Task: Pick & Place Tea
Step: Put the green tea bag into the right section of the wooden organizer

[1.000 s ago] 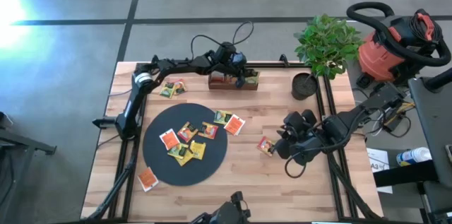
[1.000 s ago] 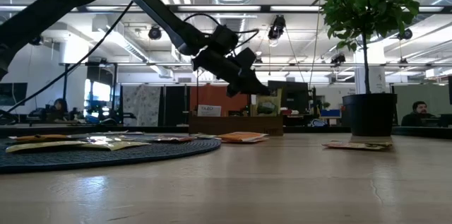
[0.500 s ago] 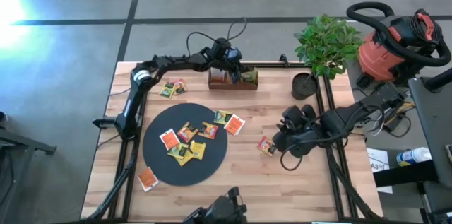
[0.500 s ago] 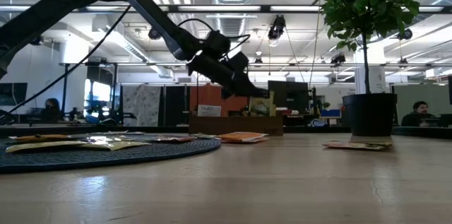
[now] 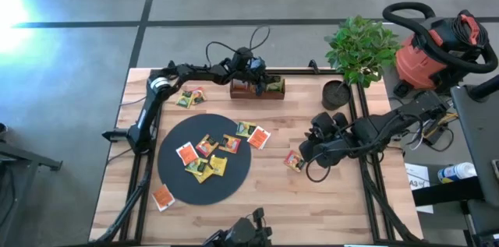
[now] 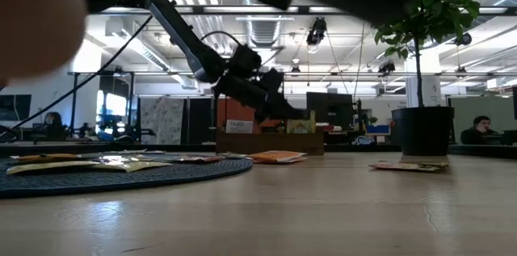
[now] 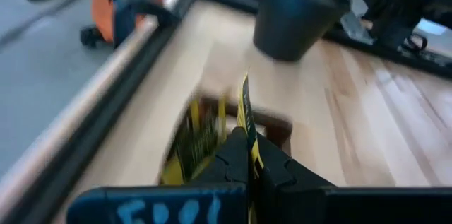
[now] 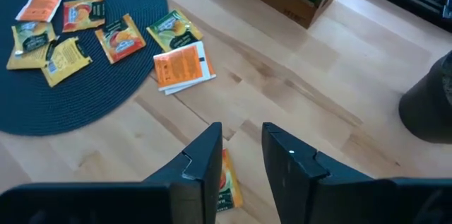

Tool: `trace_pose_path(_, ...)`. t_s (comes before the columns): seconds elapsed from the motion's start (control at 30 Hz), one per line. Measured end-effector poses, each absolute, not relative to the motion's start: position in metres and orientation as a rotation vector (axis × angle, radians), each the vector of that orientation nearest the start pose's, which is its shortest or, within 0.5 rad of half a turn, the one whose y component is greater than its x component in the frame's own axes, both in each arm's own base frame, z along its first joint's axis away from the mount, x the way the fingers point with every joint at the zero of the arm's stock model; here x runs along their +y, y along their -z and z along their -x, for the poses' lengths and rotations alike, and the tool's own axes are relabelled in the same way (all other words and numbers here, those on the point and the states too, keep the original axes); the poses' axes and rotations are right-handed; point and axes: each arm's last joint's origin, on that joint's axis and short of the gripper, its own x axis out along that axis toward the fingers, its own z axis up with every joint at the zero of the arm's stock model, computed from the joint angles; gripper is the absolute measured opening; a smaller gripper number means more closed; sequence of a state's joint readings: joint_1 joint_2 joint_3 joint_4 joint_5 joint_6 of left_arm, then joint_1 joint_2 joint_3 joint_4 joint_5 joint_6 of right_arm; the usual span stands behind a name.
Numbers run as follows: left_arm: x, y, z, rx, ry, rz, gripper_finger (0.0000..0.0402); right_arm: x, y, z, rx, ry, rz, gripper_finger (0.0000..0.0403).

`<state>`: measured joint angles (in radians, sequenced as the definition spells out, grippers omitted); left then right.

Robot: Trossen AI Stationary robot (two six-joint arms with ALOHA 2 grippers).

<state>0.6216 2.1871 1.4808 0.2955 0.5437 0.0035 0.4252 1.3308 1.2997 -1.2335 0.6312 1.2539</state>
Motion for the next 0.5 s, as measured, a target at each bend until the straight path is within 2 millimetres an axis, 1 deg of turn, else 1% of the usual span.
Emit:
trace_pose_path(0.1, 0.268, -0.158, -0.402, 0.364, -0.060, 0.248, 0.0000, 0.079, -0.325, -0.218, 0.777, 0.782, -0.495, 0.0100)
trace_pose_path(0.17, 0.269, -0.160, -0.404, 0.352, -0.058, 0.248, 0.0000, 0.079, -0.325, -0.219, 0.782, 0.782, -0.505, 0.0099)
trace_pose_path(0.37, 0.273, -0.173, -0.409, 0.309, -0.056, 0.176, 0.0000, 0.079, -0.325, -0.218, 0.781, 0.791, -0.540, 0.0093)
trace_pose_path(0.43, 0.273, -0.172, -0.409, 0.313, -0.061, 0.178, 0.0000, 0.079, -0.325, -0.218, 0.781, 0.793, -0.542, 0.0094)
trace_pose_path(0.5, 0.273, -0.166, -0.409, 0.342, -0.068, 0.197, 0.0000, 0.078, -0.325, -0.219, 0.781, 0.797, -0.543, 0.0095)
